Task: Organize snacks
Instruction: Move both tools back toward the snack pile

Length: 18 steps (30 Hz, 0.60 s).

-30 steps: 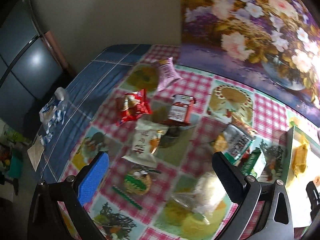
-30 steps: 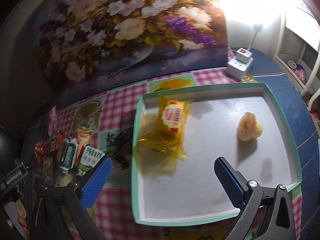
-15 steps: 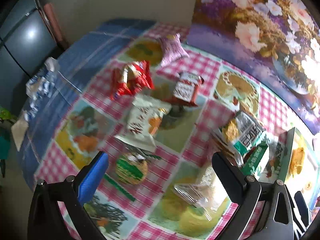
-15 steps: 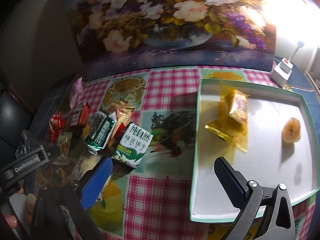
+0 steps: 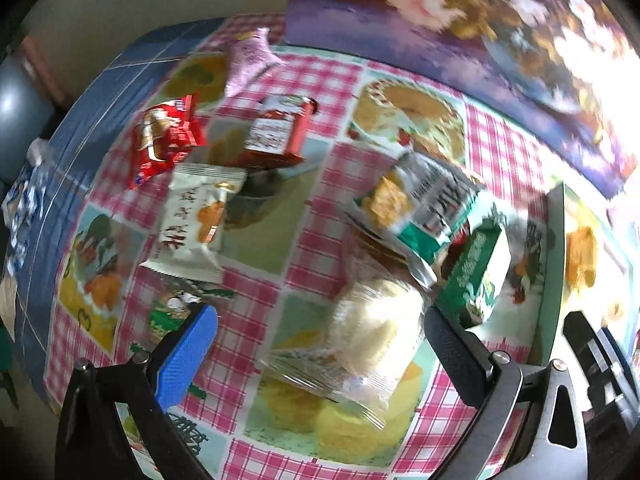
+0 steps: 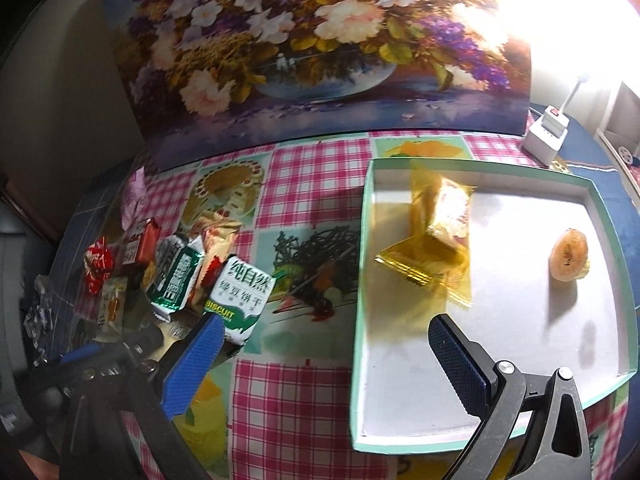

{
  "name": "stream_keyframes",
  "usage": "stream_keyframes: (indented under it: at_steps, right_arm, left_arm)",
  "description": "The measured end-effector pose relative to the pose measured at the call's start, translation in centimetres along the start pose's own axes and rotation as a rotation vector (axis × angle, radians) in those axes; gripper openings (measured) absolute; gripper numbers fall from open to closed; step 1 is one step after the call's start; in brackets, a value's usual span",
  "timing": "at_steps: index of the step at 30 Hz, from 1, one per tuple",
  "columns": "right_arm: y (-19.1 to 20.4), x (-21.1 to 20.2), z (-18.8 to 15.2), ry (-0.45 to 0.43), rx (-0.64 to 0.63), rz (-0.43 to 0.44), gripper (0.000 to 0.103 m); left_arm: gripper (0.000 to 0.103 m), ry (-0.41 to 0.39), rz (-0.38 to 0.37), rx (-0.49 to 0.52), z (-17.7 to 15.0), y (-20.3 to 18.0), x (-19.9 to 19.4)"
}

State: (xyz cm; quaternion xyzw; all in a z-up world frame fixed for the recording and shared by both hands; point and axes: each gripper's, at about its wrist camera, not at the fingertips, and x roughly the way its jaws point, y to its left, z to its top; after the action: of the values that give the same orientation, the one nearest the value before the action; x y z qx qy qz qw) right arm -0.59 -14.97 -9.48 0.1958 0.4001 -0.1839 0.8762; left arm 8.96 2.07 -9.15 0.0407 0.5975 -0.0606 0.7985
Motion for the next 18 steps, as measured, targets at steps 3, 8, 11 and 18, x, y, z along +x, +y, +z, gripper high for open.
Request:
stream_keyframes:
  at_steps: [3, 8, 11, 18]
  right_arm:
    - [-0.8, -0.3, 0.2, -0.005, 0.023, -0.009, 0.103]
    - [-1.6, -0.4, 0.5, -0.009, 0.046, -0.013, 0.103]
    - [-1.5, -0.4, 0.7, -0.011, 0.041, -0.014, 0.103]
    - [-0.7, 0.0, 1.1, -0.013, 0.039, 0.016, 0.103]
  left_arm:
    - [0.103, 0.025, 0.004, 0.043, -0.2, -1.1, 0.8]
    - [0.103, 0.049, 0.039, 0.138, -0.8, -3.1, 1.9]
    - [0.103, 0.059, 0.072, 0.165, -1.3, -3.7, 2.7]
    - [0.102, 0.057, 0.082, 0.037, -1.2, -1.4, 2.9]
